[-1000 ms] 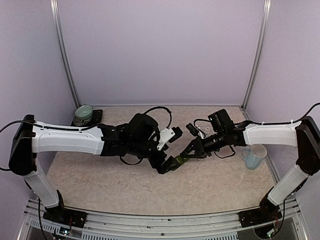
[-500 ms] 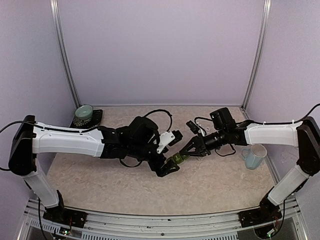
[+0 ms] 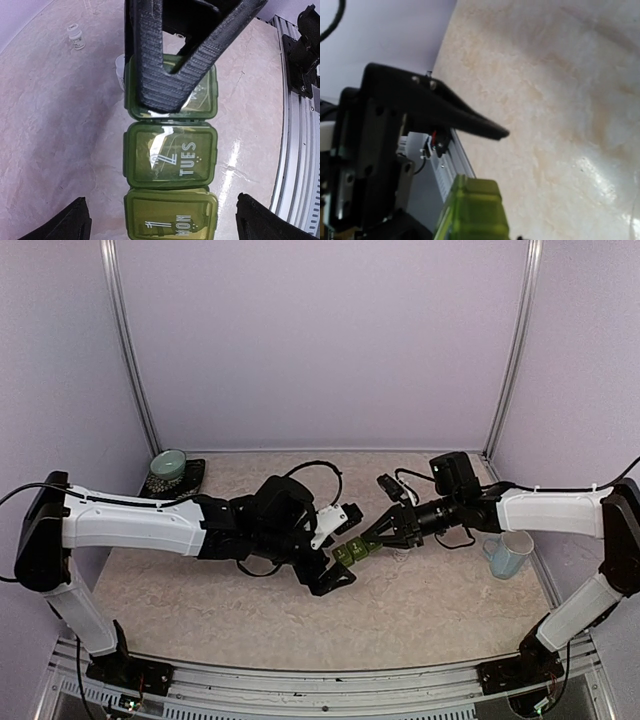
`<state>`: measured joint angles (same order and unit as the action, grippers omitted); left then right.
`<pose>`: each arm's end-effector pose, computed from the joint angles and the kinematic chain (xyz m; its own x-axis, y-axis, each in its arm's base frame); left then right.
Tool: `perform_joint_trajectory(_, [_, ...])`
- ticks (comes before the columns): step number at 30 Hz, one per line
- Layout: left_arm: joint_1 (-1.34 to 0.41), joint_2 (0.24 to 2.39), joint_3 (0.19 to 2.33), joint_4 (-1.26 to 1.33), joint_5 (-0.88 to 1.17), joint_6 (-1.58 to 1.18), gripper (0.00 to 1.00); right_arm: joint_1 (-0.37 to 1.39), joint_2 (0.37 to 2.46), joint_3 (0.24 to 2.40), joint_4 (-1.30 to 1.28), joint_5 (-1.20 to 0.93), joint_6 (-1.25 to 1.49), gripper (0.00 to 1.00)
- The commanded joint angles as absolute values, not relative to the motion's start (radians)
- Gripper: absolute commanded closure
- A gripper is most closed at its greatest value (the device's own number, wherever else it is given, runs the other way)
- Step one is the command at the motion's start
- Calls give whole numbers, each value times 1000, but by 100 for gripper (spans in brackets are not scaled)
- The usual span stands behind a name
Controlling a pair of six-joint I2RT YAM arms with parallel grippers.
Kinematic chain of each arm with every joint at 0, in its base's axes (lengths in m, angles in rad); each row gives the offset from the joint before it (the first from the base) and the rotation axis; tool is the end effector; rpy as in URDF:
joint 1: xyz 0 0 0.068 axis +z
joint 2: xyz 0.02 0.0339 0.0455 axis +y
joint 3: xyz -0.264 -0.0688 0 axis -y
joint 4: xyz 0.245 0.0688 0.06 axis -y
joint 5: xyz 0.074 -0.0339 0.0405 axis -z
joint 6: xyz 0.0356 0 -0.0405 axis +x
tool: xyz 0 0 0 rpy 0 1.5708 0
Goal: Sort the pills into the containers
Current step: Open the lid of the pill container.
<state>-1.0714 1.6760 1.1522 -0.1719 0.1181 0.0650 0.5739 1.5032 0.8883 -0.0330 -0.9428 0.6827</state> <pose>0.1753 -0.3302 0.2354 -0.2469 0.5872 -0.7709 0.9331 0.3588 -0.0255 0.2469 0.1939 0.2273 -0.9363 -0.1639 -0.3105 -0.3481 0.3177 0.8820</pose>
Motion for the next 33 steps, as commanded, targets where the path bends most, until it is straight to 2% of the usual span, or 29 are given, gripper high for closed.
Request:
perform_joint_trajectory(1, [-1081, 1641, 1151, -155, 75, 80, 1, 563, 1465, 863, 34, -1006, 729, 74])
perform_joint_trajectory(6, [-1094, 1626, 1145, -131, 34, 91, 8, 562, 1460, 854, 33, -1015, 732, 74])
perform_joint_trajectory(9, [-1105, 1615, 1139, -115, 3, 99, 19, 561, 1458, 842, 50, -1027, 743, 74])
perform_joint_trajectory(14, [-1107, 1576, 1099, -61, -2, 101, 21, 553, 1447, 834, 61, -1038, 756, 74])
perform_joint_trajectory(18, [-1103, 1573, 1094, -56, 11, 92, 29, 550, 1444, 830, 65, -1044, 759, 74])
perform_joint_trajectory(24, [-1101, 1575, 1096, -58, 11, 86, 31, 548, 1441, 826, 68, -1049, 759, 74])
perform_joint_trajectory(33, [-1083, 1525, 1062, -16, -9, 69, 41, 546, 1437, 807, 55, -1056, 740, 74])
